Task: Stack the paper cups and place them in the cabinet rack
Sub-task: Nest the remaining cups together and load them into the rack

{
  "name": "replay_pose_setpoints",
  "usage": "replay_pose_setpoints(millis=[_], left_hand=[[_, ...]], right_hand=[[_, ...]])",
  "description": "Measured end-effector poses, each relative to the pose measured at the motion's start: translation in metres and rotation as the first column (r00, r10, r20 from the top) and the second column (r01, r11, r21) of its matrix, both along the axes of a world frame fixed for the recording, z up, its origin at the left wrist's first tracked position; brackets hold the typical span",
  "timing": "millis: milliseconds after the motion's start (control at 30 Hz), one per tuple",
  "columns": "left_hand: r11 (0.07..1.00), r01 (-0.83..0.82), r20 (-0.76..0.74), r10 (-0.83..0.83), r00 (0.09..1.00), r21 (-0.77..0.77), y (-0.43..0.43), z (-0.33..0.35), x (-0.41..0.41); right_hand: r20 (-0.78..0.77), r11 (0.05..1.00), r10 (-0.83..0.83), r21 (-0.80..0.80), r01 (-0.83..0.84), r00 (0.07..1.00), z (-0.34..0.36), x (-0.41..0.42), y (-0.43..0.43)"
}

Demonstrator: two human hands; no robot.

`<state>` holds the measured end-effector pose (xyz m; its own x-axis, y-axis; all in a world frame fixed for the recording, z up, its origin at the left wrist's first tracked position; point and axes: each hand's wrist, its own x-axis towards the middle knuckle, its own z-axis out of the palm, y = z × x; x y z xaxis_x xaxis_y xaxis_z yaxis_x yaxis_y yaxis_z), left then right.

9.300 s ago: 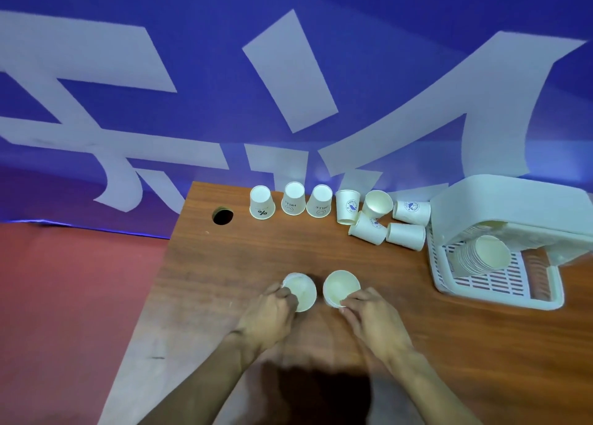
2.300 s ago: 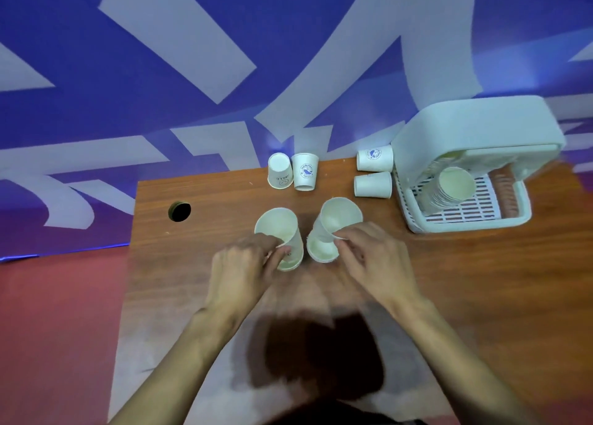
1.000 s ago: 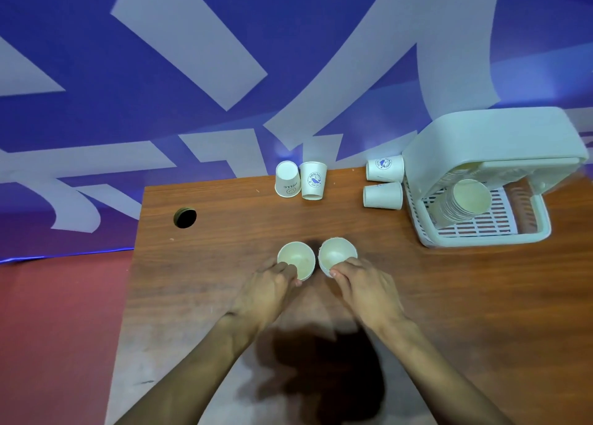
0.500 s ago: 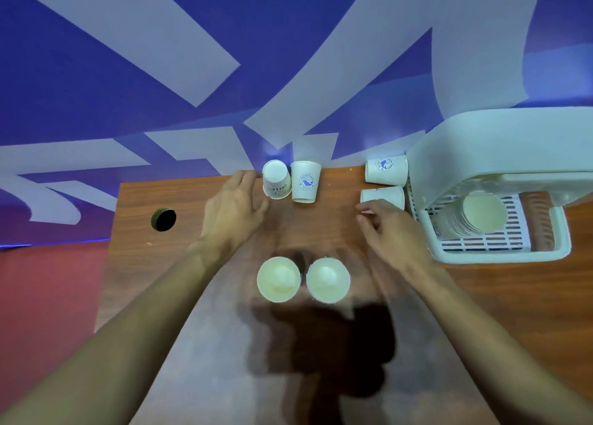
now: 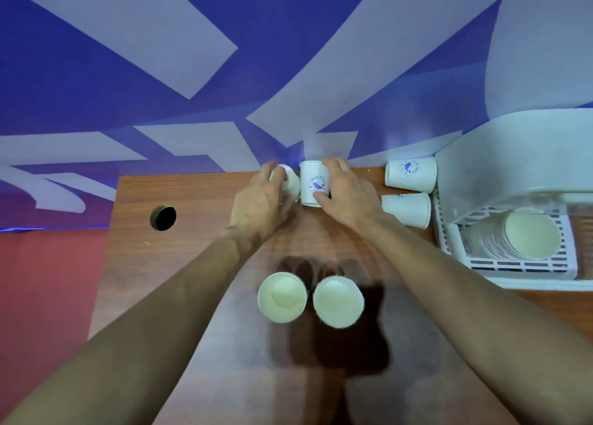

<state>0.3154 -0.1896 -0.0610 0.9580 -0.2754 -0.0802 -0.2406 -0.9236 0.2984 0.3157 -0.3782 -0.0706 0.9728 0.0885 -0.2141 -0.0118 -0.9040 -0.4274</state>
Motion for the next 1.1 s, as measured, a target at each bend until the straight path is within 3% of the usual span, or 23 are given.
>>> replay_pose_setpoints(millis=[133,233,300,400,500,600,767,900,1000,1100], left_hand=[[0.998,0.006,0.151,-0.016,0.988,0.067,0.007,0.009,-0.019],[0.993,0.084,0.136,-0.094,0.986,0.081,0.019,0.01,-0.039],[0.999,0.031,0.145,-0.033,0.989,0.021,0.025,0.013,-0.047],[0.992,-0.124,0.014,0.124,0.992,0.016,0.028,0.01,-0.037],[0.966,-0.141,-0.216,0.188,0.958,0.215,0.025,0.007,-0.023],[0.953,-0.195,-0.257,0.253,0.933,0.231,0.022,0.011,-0.023],[0.975,-0.174,-0.143,0.194,0.971,0.139,0.022,0.043,-0.041],[0.998,-0.065,0.088,0.062,0.994,0.024,0.026,0.08,-0.066],[0.999,0.05,0.272,-0.043,0.961,-0.019,0.03,0.105,-0.089],[0.991,0.136,0.343,-0.123,0.931,-0.014,0.035,0.124,-0.115]], right_hand=[[-0.026,0.996,-0.039,0.075,0.041,0.999,-0.006,-0.002,0.004],[-0.027,0.986,-0.057,0.158,0.06,0.998,-0.009,-0.009,0.001],[-0.028,0.967,-0.084,0.241,0.088,0.996,-0.011,-0.017,-0.002],[-0.062,0.968,-0.09,0.231,0.102,0.994,-0.01,-0.027,-0.006],[-0.123,0.976,-0.087,0.186,0.109,0.989,-0.001,-0.034,-0.008],[-0.113,0.981,-0.074,0.171,0.093,0.991,0.007,-0.043,-0.008],[0.03,0.989,-0.063,0.138,0.059,0.998,0.026,-0.068,-0.008],[0.188,0.996,-0.053,0.085,0.037,0.981,0.051,-0.094,-0.009],[0.258,0.995,-0.058,0.088,0.036,0.964,0.072,-0.118,-0.009],[0.32,0.991,-0.093,0.121,0.056,0.943,0.091,-0.144,-0.009]])
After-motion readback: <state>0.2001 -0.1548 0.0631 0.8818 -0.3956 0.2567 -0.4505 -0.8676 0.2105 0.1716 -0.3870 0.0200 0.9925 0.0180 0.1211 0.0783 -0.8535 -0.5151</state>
